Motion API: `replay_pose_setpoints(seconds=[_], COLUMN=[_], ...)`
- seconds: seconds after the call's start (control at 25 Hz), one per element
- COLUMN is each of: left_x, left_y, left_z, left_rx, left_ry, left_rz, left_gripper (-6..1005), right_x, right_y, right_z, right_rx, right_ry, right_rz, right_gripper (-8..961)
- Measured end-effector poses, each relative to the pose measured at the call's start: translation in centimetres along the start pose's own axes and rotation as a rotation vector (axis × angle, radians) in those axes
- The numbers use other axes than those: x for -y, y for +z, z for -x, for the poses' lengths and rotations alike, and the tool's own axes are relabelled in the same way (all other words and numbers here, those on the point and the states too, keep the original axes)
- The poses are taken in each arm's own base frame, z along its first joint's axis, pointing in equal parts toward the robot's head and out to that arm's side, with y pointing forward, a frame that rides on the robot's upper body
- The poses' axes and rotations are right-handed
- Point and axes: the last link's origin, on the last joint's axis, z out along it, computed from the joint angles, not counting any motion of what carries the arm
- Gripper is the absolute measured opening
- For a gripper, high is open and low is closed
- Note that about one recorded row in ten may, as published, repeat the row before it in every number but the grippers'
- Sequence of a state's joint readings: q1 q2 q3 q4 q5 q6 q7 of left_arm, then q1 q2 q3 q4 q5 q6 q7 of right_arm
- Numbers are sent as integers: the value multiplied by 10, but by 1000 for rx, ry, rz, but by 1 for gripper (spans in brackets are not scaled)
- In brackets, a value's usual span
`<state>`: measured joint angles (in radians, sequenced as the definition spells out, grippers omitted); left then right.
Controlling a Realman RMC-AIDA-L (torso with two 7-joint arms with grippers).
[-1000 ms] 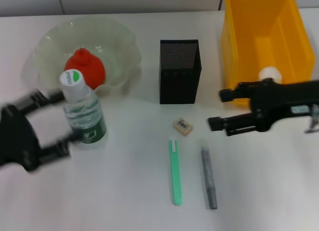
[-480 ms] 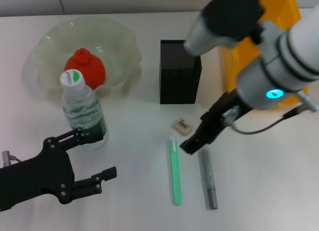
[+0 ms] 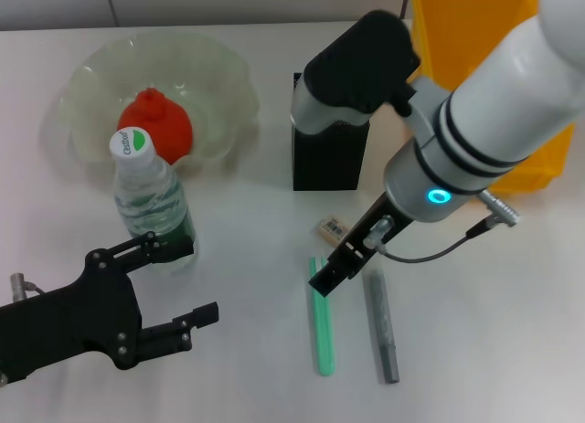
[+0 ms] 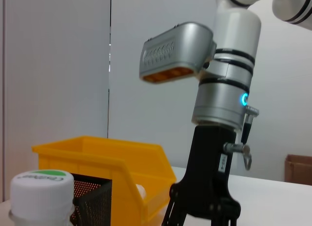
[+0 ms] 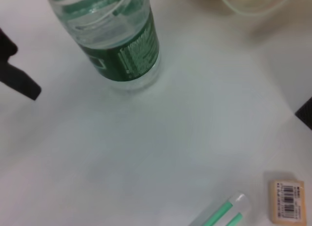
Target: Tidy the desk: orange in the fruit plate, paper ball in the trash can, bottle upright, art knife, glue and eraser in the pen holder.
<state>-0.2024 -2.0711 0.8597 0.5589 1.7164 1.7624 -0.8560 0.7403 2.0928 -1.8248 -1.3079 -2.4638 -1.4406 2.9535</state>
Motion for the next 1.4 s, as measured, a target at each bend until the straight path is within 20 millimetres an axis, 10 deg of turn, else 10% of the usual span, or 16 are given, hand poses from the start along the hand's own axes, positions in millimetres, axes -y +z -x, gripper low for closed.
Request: replay_pose_setpoints(seconds=[1.24,1.4], left_x=[0,0], left_y=[-2,-2], left_z=[1,1], left_rx=[2,1], left_ry=[-2,-2], left_rz=[-7,-11], left_gripper=[781,781], right_x=[2,3], right_y=[32,32], right_z=[9,9], right_rx=[-27,-26], right_ry=[29,30], right_rz=[28,27], right_gripper=[784,575])
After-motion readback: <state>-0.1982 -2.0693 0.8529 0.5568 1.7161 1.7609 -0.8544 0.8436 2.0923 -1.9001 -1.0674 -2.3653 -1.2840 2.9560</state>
